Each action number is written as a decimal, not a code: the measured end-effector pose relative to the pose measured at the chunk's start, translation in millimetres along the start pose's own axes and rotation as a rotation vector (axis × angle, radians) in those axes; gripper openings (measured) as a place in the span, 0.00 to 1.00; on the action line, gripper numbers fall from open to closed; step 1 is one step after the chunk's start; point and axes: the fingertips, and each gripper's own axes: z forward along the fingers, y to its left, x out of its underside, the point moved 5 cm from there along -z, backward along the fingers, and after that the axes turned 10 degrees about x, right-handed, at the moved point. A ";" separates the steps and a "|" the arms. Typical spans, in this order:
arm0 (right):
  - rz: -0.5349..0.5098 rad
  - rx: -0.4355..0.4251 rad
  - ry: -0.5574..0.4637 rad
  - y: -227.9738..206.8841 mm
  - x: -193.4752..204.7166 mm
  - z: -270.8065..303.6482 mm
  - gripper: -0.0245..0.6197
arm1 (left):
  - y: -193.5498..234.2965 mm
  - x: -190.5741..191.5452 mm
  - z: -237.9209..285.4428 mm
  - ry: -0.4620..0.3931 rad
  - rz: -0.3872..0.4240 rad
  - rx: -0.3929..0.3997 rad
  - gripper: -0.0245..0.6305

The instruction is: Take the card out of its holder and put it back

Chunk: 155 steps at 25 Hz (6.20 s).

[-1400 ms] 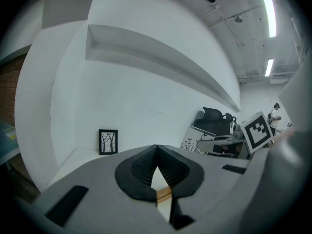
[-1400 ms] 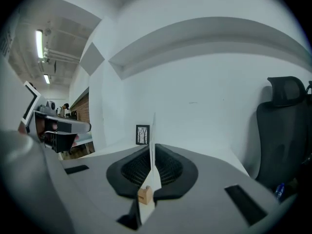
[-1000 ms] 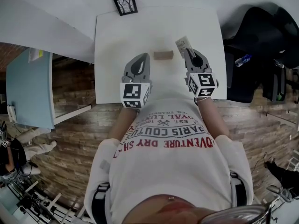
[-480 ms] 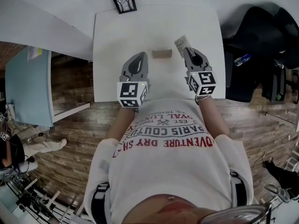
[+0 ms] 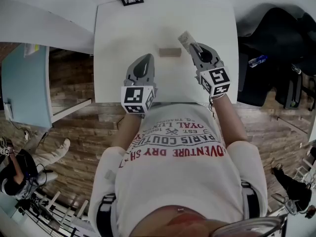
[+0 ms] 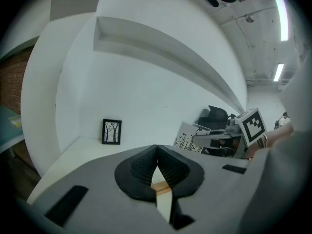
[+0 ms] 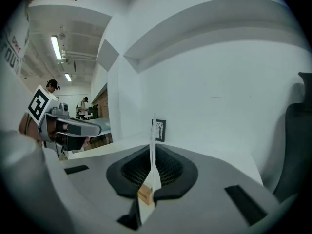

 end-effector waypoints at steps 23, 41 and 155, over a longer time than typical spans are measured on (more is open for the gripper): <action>-0.225 -0.795 0.100 18.7 17.3 66.6 0.09 | 8.1 36.4 15.7 0.058 -0.122 -0.174 0.07; -0.269 -0.877 0.119 26.1 21.4 85.0 0.09 | 12.9 47.3 11.9 0.086 -0.131 -0.187 0.07; 0.198 0.250 -0.014 27.3 8.4 -48.5 0.08 | -14.7 -11.5 -14.3 -0.031 0.083 0.132 0.07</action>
